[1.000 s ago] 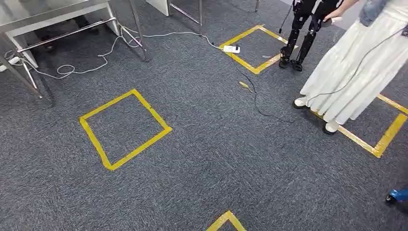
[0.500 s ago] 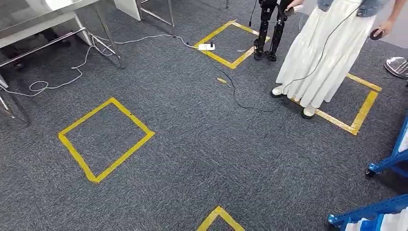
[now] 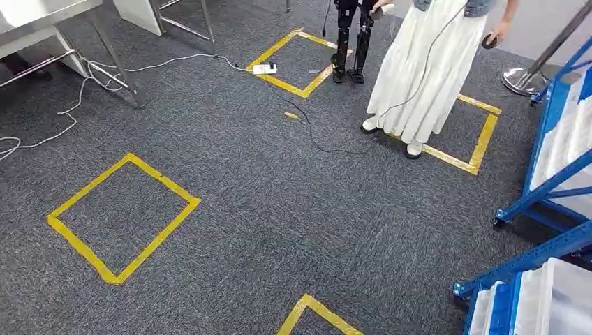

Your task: Take the parts from the cabinet and place them on the table.

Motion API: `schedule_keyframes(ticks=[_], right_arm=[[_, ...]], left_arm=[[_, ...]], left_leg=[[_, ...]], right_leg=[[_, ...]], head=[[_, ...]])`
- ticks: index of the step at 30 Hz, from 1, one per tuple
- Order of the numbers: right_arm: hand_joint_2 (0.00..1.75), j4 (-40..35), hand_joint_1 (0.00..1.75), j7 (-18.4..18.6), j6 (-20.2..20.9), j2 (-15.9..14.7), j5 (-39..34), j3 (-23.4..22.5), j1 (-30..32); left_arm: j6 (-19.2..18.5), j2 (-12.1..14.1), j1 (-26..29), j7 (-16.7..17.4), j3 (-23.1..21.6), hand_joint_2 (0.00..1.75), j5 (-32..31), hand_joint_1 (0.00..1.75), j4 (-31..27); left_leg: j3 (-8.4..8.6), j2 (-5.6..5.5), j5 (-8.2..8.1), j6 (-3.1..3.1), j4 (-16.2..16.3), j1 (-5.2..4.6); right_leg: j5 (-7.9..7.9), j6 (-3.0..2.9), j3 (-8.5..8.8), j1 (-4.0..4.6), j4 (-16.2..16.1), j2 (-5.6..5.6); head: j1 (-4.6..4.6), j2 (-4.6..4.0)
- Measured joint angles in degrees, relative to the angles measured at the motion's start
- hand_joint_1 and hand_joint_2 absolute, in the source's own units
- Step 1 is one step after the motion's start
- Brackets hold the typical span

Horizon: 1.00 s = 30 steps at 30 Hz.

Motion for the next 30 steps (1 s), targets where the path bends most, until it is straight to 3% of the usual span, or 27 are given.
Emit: schedule_keyframes(ticks=[1, 2, 4, 5, 6, 7, 9, 10, 11, 13, 14, 16, 17, 18, 20, 21, 22, 24, 26, 27, 28, 29, 30], right_arm=[[0.00, 0.0, 0.00, 0.0, 0.0, 0.0, 0.0, 0.0, 0.1], [0.00, 0.0, 0.00, -0.1, 0.0, 0.0, 0.0, 0.0, 0.2], [0.00, 0.0, 0.00, -0.1, 0.0, -0.1, 0.0, 0.0, 0.2], [0.00, 0.0, 0.00, -0.1, 0.1, -0.1, 0.0, 0.0, 0.0], [0.00, 0.0, 0.00, -0.1, 0.1, -0.1, 0.0, 0.0, -0.2], [0.00, 0.0, 0.00, -0.1, 0.1, -0.1, 0.0, 0.0, -0.1], [0.00, 0.0, 0.00, -0.1, 0.1, -0.1, 0.0, 0.0, -0.1], [0.00, 0.0, 0.00, -0.1, 0.1, -0.2, 0.0, 0.0, 0.0], [0.00, 0.0, 0.00, -0.1, 0.1, -0.1, 0.0, 0.0, 0.0], [0.00, 0.0, 0.00, -0.2, 0.1, -0.1, 0.0, 0.0, 0.0], [0.00, 0.0, 0.00, -0.2, 0.1, -0.1, 0.2, 0.0, 0.0], [0.00, 0.0, 0.00, -0.1, 0.3, -0.1, 0.4, 0.0, 0.0], [0.00, 0.0, 0.00, -0.1, 0.3, -0.2, 0.5, 0.0, 0.0], [0.00, 0.0, 0.00, 0.0, 0.3, -0.2, 0.5, 0.0, 0.1], [0.00, 0.0, 0.00, 0.1, 0.2, -0.2, 0.2, 0.0, 0.1], [0.00, 0.0, 0.00, 0.1, 0.1, -0.2, 0.0, 0.0, 0.0], [0.00, 0.0, 0.00, 0.1, 0.0, -0.2, -0.1, 0.0, -0.1], [0.00, 0.0, 0.00, 0.1, 0.0, -0.2, -0.1, 0.0, -0.1], [0.00, 0.0, 0.00, 0.1, -0.1, -0.2, -0.1, 0.0, 0.2], [0.00, 0.0, 0.00, 0.1, -0.2, -0.2, -0.1, 0.0, 0.3], [0.00, 0.0, 0.00, 0.1, -0.2, -0.3, -0.1, 0.0, 0.2], [0.00, 0.0, 0.00, 0.1, -0.2, -0.3, -0.1, 0.0, 0.0], [0.00, 0.0, 0.00, 0.1, -0.2, -0.4, -0.1, 0.0, -0.1]], left_arm=[[0.1, 0.0, 0.0, 0.0, 0.0, 0.00, -0.1, 0.00, 0.0], [0.3, 0.0, 0.0, 0.0, 0.0, 0.00, -0.1, 0.00, 0.0], [0.4, -0.1, -0.1, 0.0, 0.0, 0.00, -0.1, 0.00, 0.0], [0.4, -0.1, -0.1, 0.0, 0.0, 0.00, -0.1, 0.00, 0.0], [0.4, -0.2, -0.1, 0.0, 0.0, 0.00, -0.1, 0.00, 0.0], [0.5, -0.2, -0.2, 0.0, 0.0, 0.00, -0.1, 0.00, 0.0], [0.5, -0.2, -0.2, 0.0, 0.0, 0.00, -0.1, 0.00, 0.0], [0.5, -0.2, -0.2, 0.0, 0.0, 0.00, -0.1, 0.00, 0.0], [0.5, -0.2, -0.2, 0.0, 0.0, 0.00, -0.2, 0.00, 0.0], [0.9, -0.2, -0.2, -0.2, 0.0, 0.00, -0.2, 0.00, 0.0], [0.9, -0.2, -0.1, -0.2, 0.0, 0.00, -0.2, 0.00, 0.0], [1.3, -0.2, 0.0, -1.2, 0.0, 0.00, -0.4, 0.00, 0.0], [1.5, -0.2, 0.0, -2.0, 0.0, 0.00, -0.7, 0.00, 0.0], [1.7, -0.2, 0.1, -2.5, 0.0, 0.00, -0.7, 0.00, 0.0], [1.9, -0.2, 0.0, -3.1, 0.0, 0.00, -0.7, 0.00, 0.0], [1.9, -0.2, 0.0, -3.1, 0.0, 0.00, -0.7, 0.00, 0.0], [1.9, -0.2, 0.1, -3.1, 0.0, 0.00, -0.6, 0.00, 0.0], [1.7, -0.2, 0.0, -2.9, 0.0, 0.00, -0.1, 0.00, 0.0], [1.9, -0.2, -0.1, -2.6, 0.0, 0.00, 0.5, 0.00, 0.0], [2.0, -0.4, -0.1, -2.5, 0.0, 0.00, 0.6, 0.00, 0.0], [2.1, -0.4, -0.2, -2.5, 0.1, 0.00, 0.9, 0.00, 0.0], [2.3, -0.3, -0.2, -2.4, 0.2, 0.00, 1.2, 0.00, 0.0], [2.6, -0.3, -0.2, -2.3, 0.4, 0.00, 1.3, 0.00, 0.0]], left_leg=[[0.04, 0.45, 0.00, -0.01, 0.0, -0.03], [0.13, 1.04, -0.03, -0.05, 0.0, -0.06], [0.34, 1.98, -0.11, -0.20, 0.0, -0.06], [0.52, 2.34, -0.20, -0.49, 0.1, -0.29], [0.46, 2.73, -0.44, -0.95, 0.2, -0.70], [0.48, 3.06, -0.44, -1.30, 0.3, -0.79], [0.52, 3.41, -0.39, -1.45, 0.3, -0.66], [0.51, 3.89, -0.35, -1.79, 0.3, -0.54], [0.19, 3.57, -1.02, -2.23, 0.8, -0.11], [-1.68, 0.16, -4.94, -2.62, 5.9, 0.24], [-3.52, -0.75, -7.26, -2.79, 10.1, 0.32], [-7.47, -1.26, -10.65, -3.10, 18.7, 0.36], [-8.25, -1.30, -10.60, -3.10, 20.3, 0.38], [-7.67, -1.37, -8.88, -3.06, 18.8, 0.47], [-3.51, -1.95, -3.15, -2.90, 9.6, 0.80], [-1.28, -3.66, -0.42, -2.78, 4.4, 1.10], [-0.81, -6.08, -0.89, -2.82, 3.1, 1.22], [-1.06, -5.04, -1.19, -2.57, 2.5, 0.94], [-1.07, -4.21, -0.83, -1.95, 2.1, 0.70], [-0.79, -3.28, -0.23, -1.19, 1.2, 1.21], [-0.77, -2.98, -0.09, -0.84, 1.0, 0.85], [-0.95, -2.30, 0.07, -0.57, 1.1, 0.75], [-1.21, -1.51, 0.18, -0.40, 1.1, 0.55]], right_leg=[[0.17, 0.34, 0.00, -0.08, 0.5, -0.12], [1.34, 0.96, 1.52, -0.22, -2.0, -0.23], [5.28, 2.08, 7.91, -0.36, -13.5, -1.50], [6.27, 1.92, 10.81, -0.36, -18.8, -4.09], [6.42, 1.26, 11.28, 0.24, -19.1, -4.32], [6.56, 0.65, 10.88, 0.15, -19.1, -3.38], [6.65, 0.45, 10.74, 0.25, -19.1, -2.92], [6.86, 0.05, 10.57, 0.12, -19.2, -2.42], [7.18, -0.46, 10.89, -0.96, -19.5, -1.74], [7.44, -1.23, 10.76, -0.70, -19.5, -1.17], [7.43, -1.24, 10.67, -0.66, -19.5, -0.80], [7.54, -1.41, 10.50, -0.40, -19.5, 0.21], [7.54, -1.41, 10.48, -0.35, -19.4, 0.74], [7.53, -1.40, 10.53, -0.34, -19.3, 1.44], [7.51, -1.36, 10.71, -0.36, -19.1, 2.83], [7.49, -1.34, 10.57, -0.36, -19.0, 3.46], [7.57, -1.22, 10.21, 0.03, -18.8, 3.89], [7.88, -0.75, 8.96, -0.05, -18.2, 4.80], [8.40, 0.25, 8.66, -0.17, -18.8, 5.72], [7.80, 0.38, 8.01, 0.06, -17.9, 4.22], [6.48, 0.14, 6.86, 0.21, -15.8, 1.86], [4.23, -0.35, 4.61, 0.10, -11.3, 0.66], [1.94, -0.63, 1.70, -0.01, -5.4, 0.17]], head=[[0.00, 0.00], [0.04, 0.00], [0.02, 0.00], [0.13, 0.00], [0.04, 0.00], [-0.22, 0.00], [-0.18, 0.00], [-0.15, 0.00], [-0.11, 0.00], [-0.46, 0.00], [-0.42, 0.00], [-0.46, 0.00], [-0.39, 0.00], [-0.44, 0.00], [-0.46, 0.00], [-0.44, 0.00], [-0.37, 0.00], [-0.57, 0.00], [-0.53, 0.00], [-0.35, 0.00], [-0.31, 0.00], [-0.09, 0.00], [-0.04, 0.00]])
